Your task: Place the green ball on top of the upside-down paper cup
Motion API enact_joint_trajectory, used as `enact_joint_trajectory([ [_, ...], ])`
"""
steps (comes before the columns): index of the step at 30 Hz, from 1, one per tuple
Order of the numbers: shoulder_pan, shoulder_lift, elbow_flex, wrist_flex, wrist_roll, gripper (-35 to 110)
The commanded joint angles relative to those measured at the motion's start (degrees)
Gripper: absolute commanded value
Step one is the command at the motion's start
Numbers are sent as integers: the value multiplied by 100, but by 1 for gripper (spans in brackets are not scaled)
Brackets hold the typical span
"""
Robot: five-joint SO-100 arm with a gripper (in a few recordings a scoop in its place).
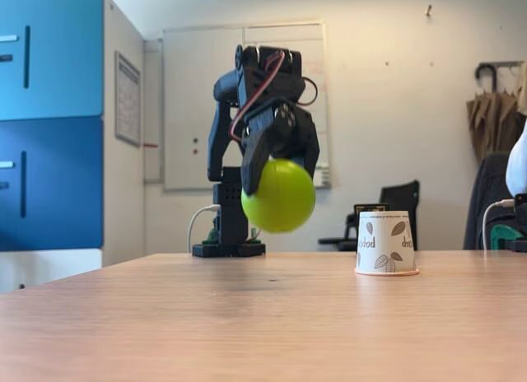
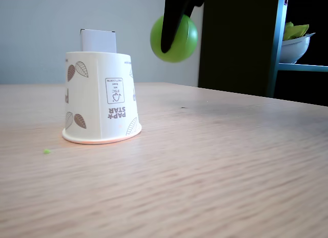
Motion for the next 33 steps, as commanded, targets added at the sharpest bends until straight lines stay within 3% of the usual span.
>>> enact_joint_trajectory([
  [1, -62, 835, 185, -9, -62, 31],
  [21, -1573, 3604, 1037, 70, -53, 31],
  [33, -2487, 2760, 958, -211, 246, 31],
])
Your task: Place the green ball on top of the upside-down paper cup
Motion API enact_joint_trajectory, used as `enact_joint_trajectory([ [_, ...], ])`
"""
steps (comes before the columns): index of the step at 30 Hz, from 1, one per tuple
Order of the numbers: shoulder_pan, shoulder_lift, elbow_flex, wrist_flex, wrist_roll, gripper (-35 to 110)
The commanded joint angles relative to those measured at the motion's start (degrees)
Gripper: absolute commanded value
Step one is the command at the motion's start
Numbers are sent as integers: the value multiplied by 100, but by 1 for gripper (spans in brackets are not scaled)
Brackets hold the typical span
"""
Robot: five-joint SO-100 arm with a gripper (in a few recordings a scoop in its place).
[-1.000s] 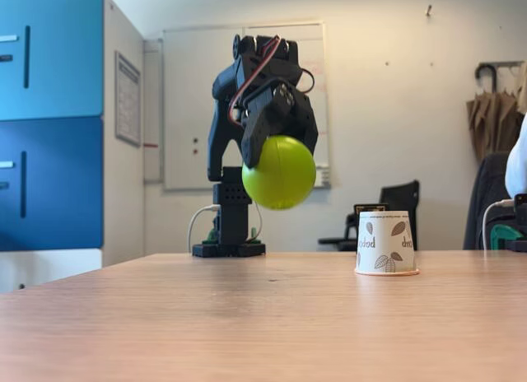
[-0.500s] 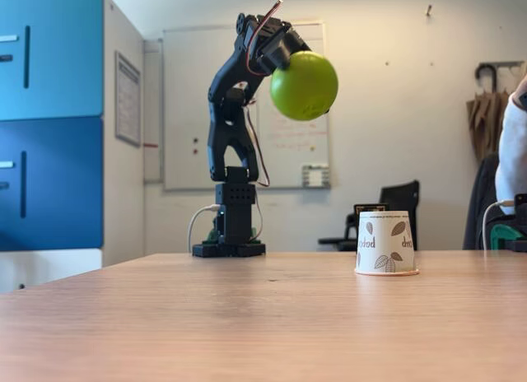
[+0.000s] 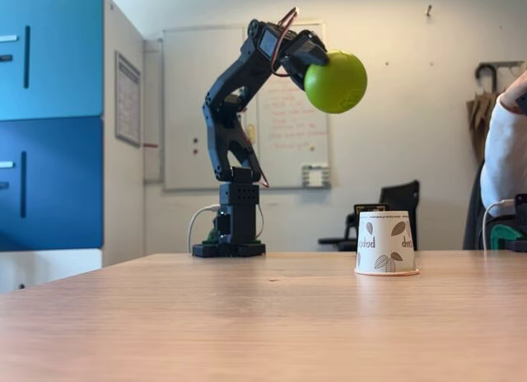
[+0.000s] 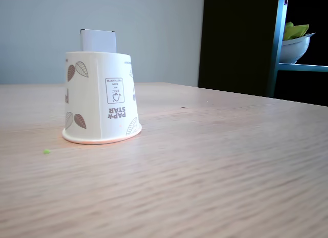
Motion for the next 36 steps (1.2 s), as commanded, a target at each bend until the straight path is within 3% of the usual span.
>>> enact_joint_trajectory([
  [1, -237, -308, -211, -193, 97, 31],
  [36, -387, -1951, 571, -703, 756, 31],
])
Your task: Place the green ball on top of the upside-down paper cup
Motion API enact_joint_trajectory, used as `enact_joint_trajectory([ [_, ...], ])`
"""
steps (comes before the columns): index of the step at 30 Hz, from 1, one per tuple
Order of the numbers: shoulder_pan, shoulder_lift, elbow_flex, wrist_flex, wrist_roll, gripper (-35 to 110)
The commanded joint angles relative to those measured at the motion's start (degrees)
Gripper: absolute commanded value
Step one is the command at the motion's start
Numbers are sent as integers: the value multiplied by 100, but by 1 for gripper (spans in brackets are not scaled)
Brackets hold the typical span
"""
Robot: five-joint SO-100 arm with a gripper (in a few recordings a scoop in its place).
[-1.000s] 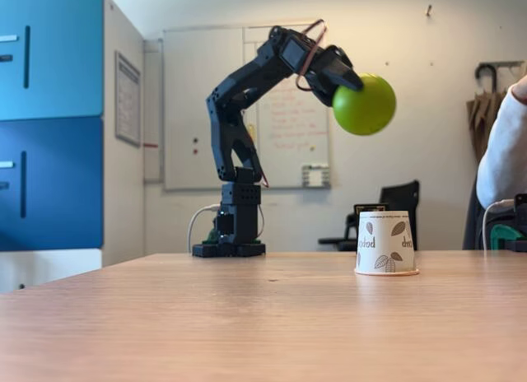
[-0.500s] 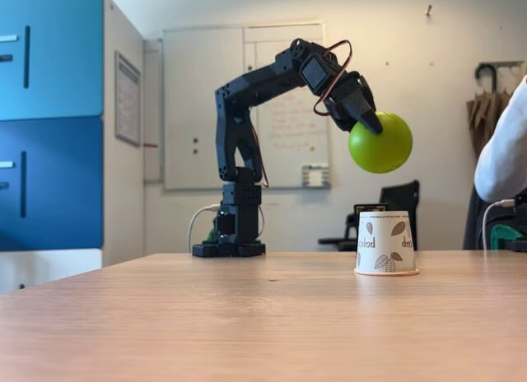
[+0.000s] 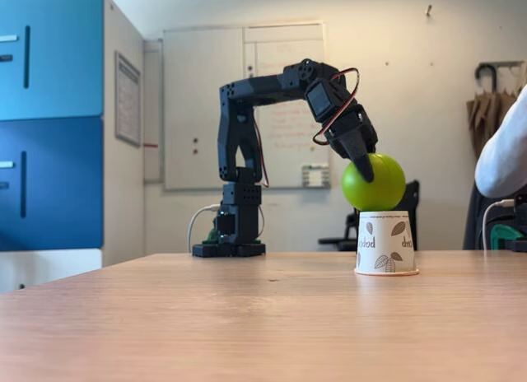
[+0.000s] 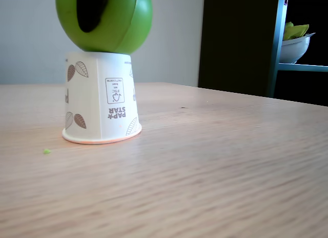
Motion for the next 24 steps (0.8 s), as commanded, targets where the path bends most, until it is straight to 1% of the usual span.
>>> enact_joint_trajectory([
  [1, 35, -53, -44, -53, 26, 31],
  [11, 70, -264, -62, -246, 123, 33],
  [15, 26, -255, -62, -334, 141, 37],
  [24, -62, -9, -26, -316, 299, 42],
])
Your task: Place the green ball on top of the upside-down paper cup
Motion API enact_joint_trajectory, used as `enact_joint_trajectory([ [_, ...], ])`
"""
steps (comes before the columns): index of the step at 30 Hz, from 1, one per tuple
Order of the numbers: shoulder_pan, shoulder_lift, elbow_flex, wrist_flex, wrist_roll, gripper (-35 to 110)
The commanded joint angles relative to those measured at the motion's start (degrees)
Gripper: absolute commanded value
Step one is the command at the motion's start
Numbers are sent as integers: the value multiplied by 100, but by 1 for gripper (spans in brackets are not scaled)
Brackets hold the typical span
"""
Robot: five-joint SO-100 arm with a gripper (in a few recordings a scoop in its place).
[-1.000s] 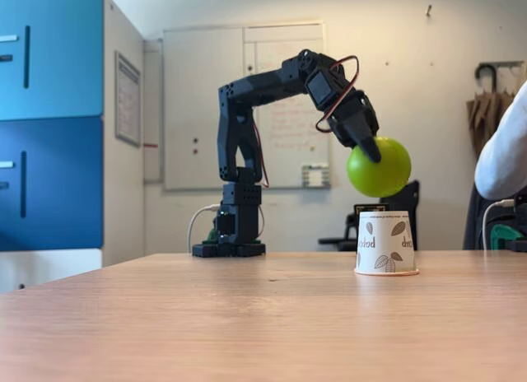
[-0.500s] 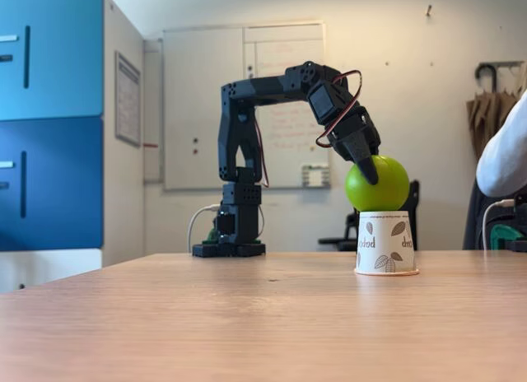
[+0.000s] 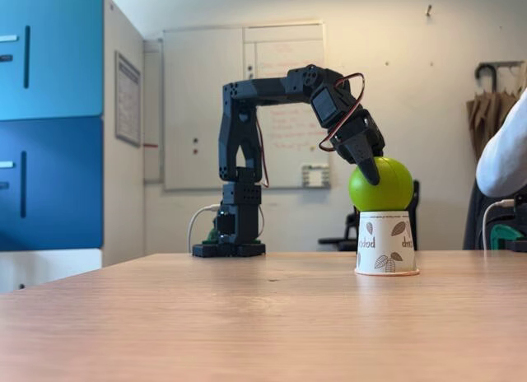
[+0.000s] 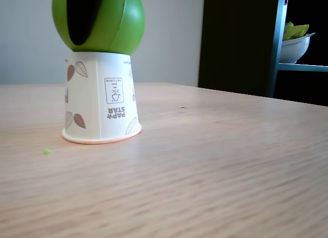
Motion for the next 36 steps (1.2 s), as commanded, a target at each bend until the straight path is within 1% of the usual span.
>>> enact_joint_trajectory([
  [1, -97, 281, 0, -18, 70, 43],
  [5, -123, 519, 62, -18, 88, 45],
  [13, -132, 1230, 193, 70, 70, 46],
  [21, 0, 2663, 765, 44, -26, 45],
  [25, 396, 3612, 1195, -70, -167, 44],
  [31, 1195, 4939, 1626, -185, -633, 37],
  [34, 1644, 5379, 1661, -62, -624, 31],
  [36, 1969, 5607, 1696, -26, -615, 31],
])
